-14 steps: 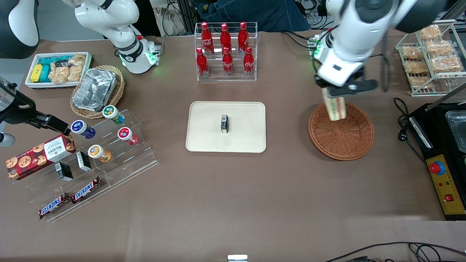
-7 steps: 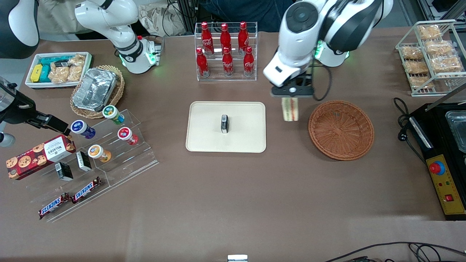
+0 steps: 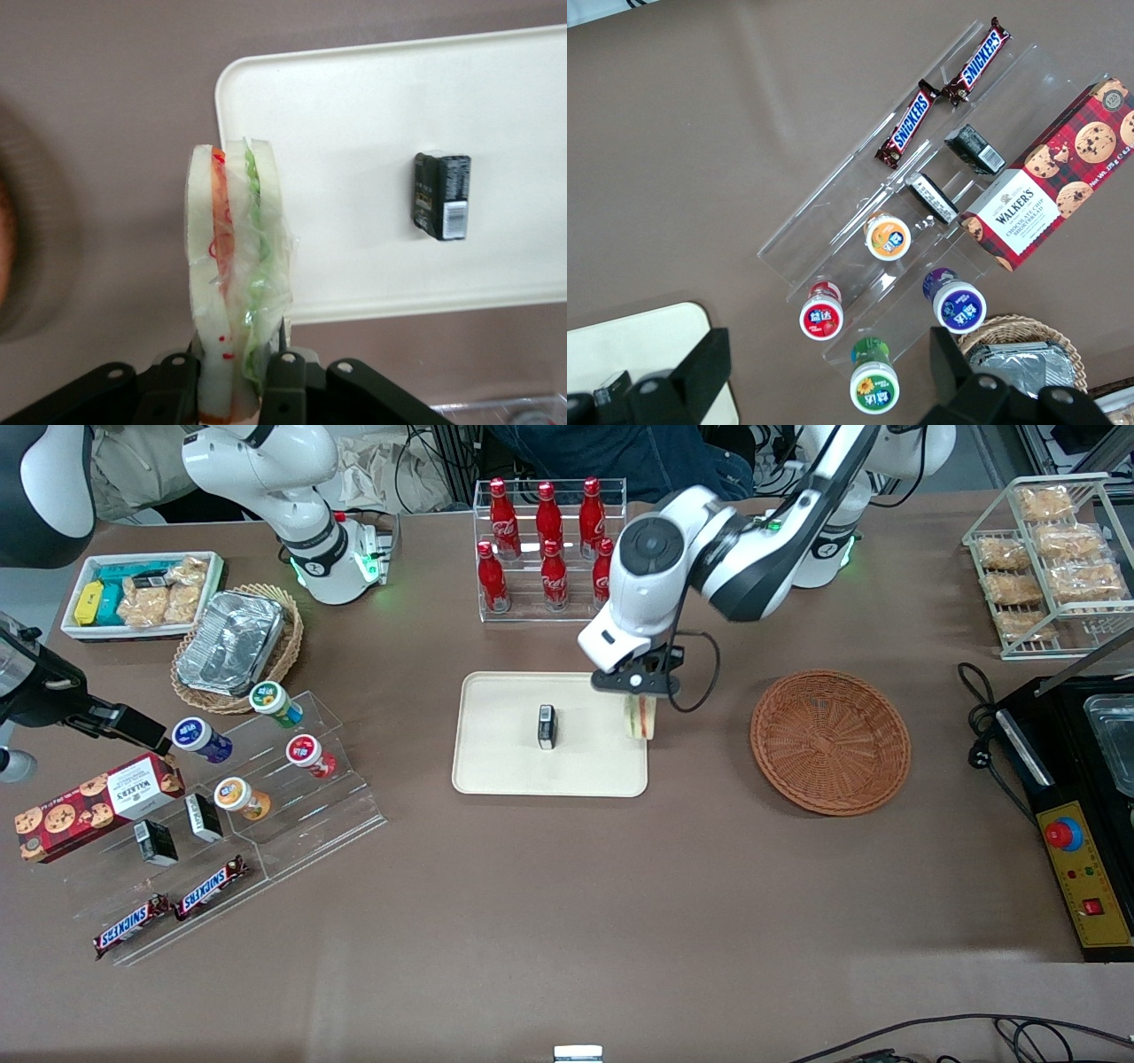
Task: Place sandwich from basket to tray
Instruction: 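Carry the sandwich over to the white tray and lower it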
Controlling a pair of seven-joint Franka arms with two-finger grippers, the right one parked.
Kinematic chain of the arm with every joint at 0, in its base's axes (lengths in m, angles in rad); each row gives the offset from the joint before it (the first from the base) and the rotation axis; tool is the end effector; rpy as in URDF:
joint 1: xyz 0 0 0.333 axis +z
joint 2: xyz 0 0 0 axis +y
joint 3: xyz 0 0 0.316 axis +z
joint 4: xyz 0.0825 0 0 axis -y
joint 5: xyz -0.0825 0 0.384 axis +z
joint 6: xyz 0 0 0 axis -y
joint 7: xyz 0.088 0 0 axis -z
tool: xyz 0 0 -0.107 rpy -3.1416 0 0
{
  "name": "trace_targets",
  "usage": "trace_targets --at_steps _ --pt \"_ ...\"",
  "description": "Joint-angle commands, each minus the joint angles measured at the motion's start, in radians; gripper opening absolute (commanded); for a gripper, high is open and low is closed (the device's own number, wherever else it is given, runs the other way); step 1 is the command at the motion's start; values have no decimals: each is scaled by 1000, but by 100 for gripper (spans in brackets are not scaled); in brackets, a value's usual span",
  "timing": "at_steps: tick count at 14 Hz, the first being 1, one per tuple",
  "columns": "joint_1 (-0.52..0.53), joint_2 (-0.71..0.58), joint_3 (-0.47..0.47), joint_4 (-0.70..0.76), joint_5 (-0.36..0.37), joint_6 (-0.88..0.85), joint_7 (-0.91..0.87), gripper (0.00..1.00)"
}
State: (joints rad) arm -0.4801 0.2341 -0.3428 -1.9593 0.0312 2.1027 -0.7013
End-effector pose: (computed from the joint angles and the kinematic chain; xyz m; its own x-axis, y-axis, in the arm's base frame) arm 0.4084 -0.4277 0.3574 0.9870 -0.1315 -0.0920 -0.1328 -0.9911 -0.0091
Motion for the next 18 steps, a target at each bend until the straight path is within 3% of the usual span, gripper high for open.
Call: trace_targets --at_steps 1,6,9,12,13,15,18 --pt "-28 68 13 7 80 72 -64 27" --pt "-52 151 15 -18 191 207 -144 29" --pt "-54 168 19 -35 197 246 -144 30" --pt "-55 183 37 -38 199 249 -144 39" --pt "-55 183 39 -39 197 249 -144 52" --pt "-54 177 39 -49 197 247 -159 100" --pt "-40 131 39 -52 197 186 -156 100"
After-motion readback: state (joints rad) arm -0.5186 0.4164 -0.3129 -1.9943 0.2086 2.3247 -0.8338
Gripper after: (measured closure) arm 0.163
